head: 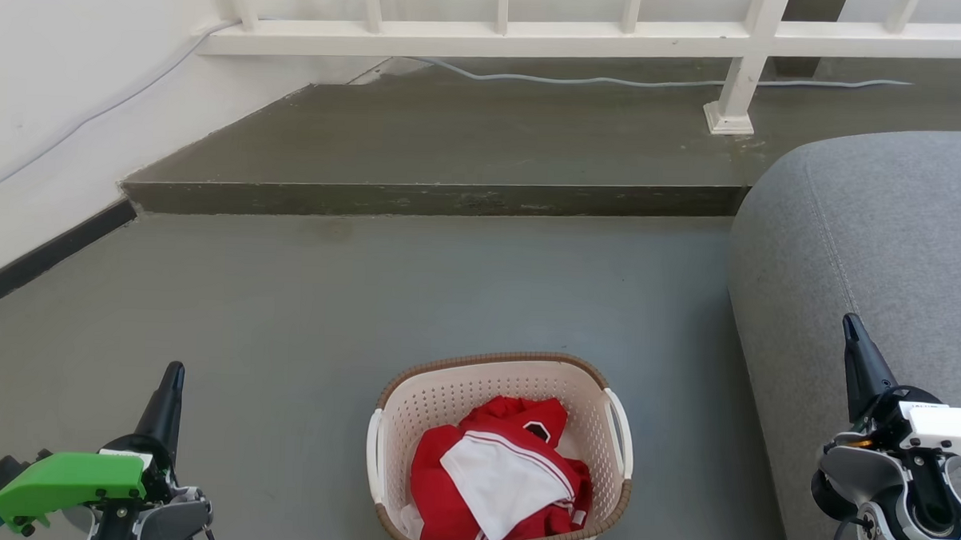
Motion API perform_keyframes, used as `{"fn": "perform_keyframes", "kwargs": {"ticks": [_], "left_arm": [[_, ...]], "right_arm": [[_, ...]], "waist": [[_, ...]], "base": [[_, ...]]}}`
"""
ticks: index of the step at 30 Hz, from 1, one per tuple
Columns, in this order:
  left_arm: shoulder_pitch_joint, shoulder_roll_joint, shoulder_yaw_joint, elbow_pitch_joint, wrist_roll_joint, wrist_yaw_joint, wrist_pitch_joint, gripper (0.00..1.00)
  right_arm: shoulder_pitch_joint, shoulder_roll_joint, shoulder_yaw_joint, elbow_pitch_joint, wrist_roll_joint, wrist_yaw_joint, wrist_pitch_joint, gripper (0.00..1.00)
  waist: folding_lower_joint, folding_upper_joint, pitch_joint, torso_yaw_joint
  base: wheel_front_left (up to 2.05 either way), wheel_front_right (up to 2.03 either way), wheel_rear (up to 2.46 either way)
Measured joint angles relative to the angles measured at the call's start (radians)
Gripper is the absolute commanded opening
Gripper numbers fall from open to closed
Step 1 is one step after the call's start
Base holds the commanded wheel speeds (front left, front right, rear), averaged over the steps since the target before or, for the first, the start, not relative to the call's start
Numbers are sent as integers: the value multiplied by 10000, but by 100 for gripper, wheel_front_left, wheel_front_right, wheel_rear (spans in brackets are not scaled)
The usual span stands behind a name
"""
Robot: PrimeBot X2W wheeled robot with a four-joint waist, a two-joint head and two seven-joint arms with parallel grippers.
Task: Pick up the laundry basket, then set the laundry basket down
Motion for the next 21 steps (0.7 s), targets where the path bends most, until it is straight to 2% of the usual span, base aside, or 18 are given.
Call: {"fn": "perform_keyframes", "kwargs": {"ticks": [21], "left_arm": [[-2, -2, 19, 104, 0, -10, 0, 0]], "right_arm": [[-3, 12, -15, 38, 0, 0, 2, 0]], "waist": [[0, 0, -2, 1]], "base": [[0, 0, 0]]}}
